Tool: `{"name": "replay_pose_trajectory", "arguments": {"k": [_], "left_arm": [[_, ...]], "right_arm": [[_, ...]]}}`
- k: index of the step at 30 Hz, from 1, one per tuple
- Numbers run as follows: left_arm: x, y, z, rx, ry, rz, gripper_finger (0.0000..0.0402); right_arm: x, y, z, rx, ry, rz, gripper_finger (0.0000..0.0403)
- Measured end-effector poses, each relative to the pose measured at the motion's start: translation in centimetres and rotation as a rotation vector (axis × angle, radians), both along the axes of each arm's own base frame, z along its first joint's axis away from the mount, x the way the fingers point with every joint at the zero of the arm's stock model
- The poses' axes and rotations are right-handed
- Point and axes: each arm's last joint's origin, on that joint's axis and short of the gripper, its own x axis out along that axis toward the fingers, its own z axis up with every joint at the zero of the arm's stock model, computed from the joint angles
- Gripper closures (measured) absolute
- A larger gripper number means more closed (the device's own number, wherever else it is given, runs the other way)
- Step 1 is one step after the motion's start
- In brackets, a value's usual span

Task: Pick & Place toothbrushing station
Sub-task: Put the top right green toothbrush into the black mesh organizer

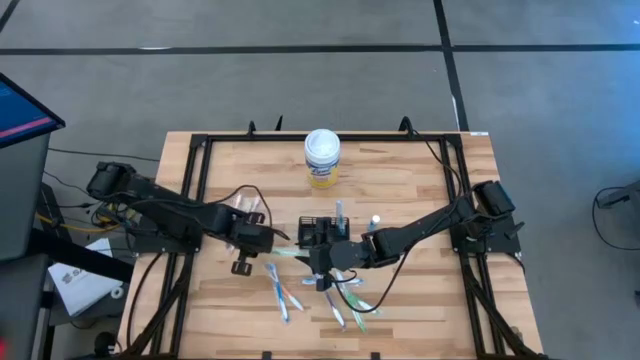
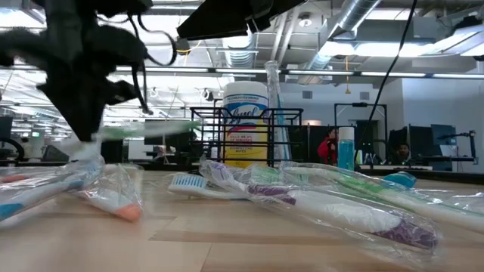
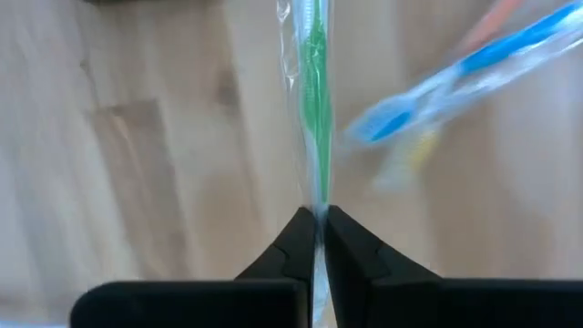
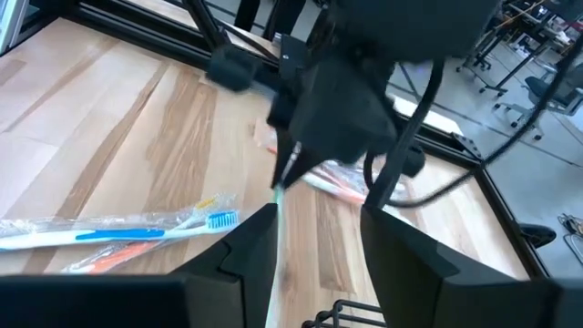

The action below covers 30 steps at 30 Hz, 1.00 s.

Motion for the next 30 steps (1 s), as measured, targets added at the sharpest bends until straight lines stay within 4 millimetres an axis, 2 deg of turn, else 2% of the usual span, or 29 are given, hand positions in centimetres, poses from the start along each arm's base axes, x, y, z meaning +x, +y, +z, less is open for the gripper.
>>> {"name": "replay_pose_trajectory", "arguments": {"k": [7, 13, 15, 22, 30], "left_arm": [[-0.5, -0.4, 2.7, -0.262, -0.038, 0.157, 0.0398], [0.2, -0.5, 4.7, -0.413, -0.065, 0.330, 0.0397], [0.4, -0.4, 5.0, -0.450, -0.071, 0.392, 0.0397], [1.5, -0.5, 6.0, -0.641, -0.115, 0.416, 0.0397], [2.0, 0.2, 6.3, -0.736, -0.122, 0.452, 0.0396]], "right_arm": [[0.1, 0.6, 0.6, -0.060, -0.045, 0.043, 0.0258], [0.2, 1.0, 1.3, -0.100, -0.039, 0.044, 0.0258], [0.1, 1.2, 1.5, -0.126, -0.019, 0.055, 0.0257], [0.1, 1.5, 1.9, -0.180, 0.017, 0.080, 0.0261], [-0.3, 2.4, 1.8, -0.255, 0.035, 0.103, 0.0269]]}}
